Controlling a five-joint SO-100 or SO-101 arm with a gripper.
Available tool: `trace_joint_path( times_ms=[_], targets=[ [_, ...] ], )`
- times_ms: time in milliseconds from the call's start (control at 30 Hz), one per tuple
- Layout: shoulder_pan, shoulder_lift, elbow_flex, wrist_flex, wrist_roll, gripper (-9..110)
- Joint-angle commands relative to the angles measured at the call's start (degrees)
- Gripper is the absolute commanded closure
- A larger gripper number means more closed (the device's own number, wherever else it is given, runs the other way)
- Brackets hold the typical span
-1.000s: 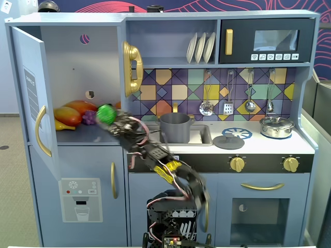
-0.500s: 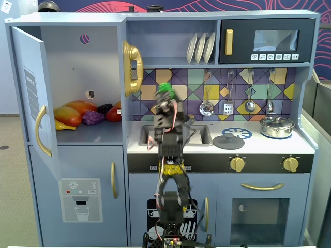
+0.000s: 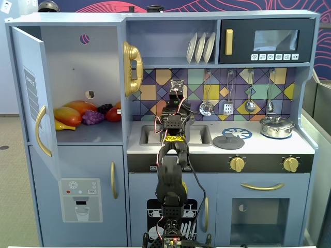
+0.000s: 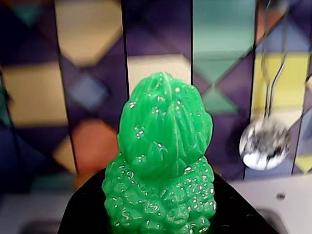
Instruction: Pick up the green pineapple from the left cabinet and place it in the gray recipient
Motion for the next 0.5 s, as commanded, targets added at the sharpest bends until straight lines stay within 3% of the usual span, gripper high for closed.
trace_joint_path(
  times_ms=[0,67,200,467],
  targets=[
    [-1.32,-3.60,-5.10,-2.64,-0.62,88],
    [-0.88,-4.13,-5.10,-2.64,0.09,81],
    [-1.49,0.62,-4.57,0.62,-0.53,82],
    [-2.11,30.41,6.77,25.22,-1.05,82]
  ],
)
